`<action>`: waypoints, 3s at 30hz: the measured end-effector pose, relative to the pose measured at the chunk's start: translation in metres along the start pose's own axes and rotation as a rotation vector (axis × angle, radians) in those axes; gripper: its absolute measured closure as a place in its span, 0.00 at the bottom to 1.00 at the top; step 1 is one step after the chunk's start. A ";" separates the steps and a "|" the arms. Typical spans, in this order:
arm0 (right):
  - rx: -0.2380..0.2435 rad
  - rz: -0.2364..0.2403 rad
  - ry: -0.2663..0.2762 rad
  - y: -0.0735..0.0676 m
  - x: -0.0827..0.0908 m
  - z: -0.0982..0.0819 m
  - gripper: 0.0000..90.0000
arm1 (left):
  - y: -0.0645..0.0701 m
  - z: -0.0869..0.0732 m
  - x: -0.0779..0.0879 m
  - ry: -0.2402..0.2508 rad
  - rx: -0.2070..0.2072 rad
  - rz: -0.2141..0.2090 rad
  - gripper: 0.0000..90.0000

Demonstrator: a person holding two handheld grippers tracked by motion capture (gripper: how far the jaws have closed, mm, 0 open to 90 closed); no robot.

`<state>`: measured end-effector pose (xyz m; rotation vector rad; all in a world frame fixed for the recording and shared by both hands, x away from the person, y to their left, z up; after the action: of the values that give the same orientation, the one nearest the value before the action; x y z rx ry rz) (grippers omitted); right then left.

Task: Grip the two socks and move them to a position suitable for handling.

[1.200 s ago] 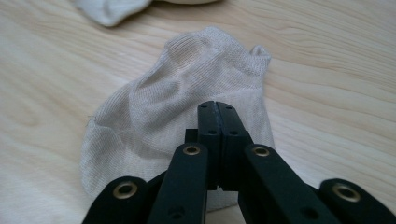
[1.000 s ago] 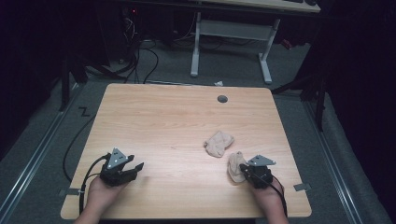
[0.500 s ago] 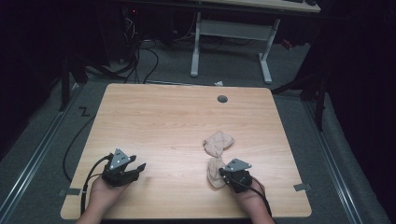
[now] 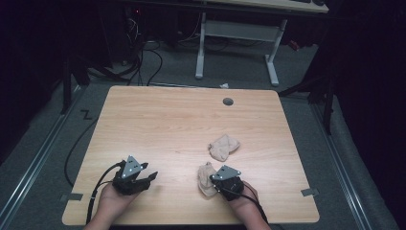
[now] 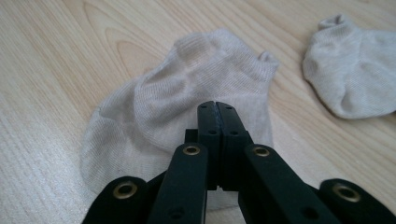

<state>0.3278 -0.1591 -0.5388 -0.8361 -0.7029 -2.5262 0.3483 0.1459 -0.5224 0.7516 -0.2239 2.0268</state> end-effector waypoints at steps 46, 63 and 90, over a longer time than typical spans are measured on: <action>0.041 0.116 0.112 -0.068 0.010 0.048 0.74 | 0.013 0.007 -0.004 0.037 0.061 0.004 0.61; 0.051 0.080 0.042 -0.065 -0.009 0.039 0.93 | 0.028 0.010 -0.010 0.021 0.025 -0.044 0.60; -0.033 0.112 0.104 -0.055 0.003 0.043 0.91 | 0.046 0.011 -0.021 -0.011 -0.026 -0.087 0.60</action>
<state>0.3167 -0.0915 -0.5256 -0.7277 -0.5664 -2.4664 0.3227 0.1013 -0.5198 0.7438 -0.2189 1.9343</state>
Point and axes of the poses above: each handheld gripper's, and its own axes: x roughly backward along the jaws, z roughly out of its top, y roughly to its right, the point moved 3 cm from there along -x, roughly forward along the jaws, and after that the axes turned 15 degrees about -z, right-handed, at the moved point
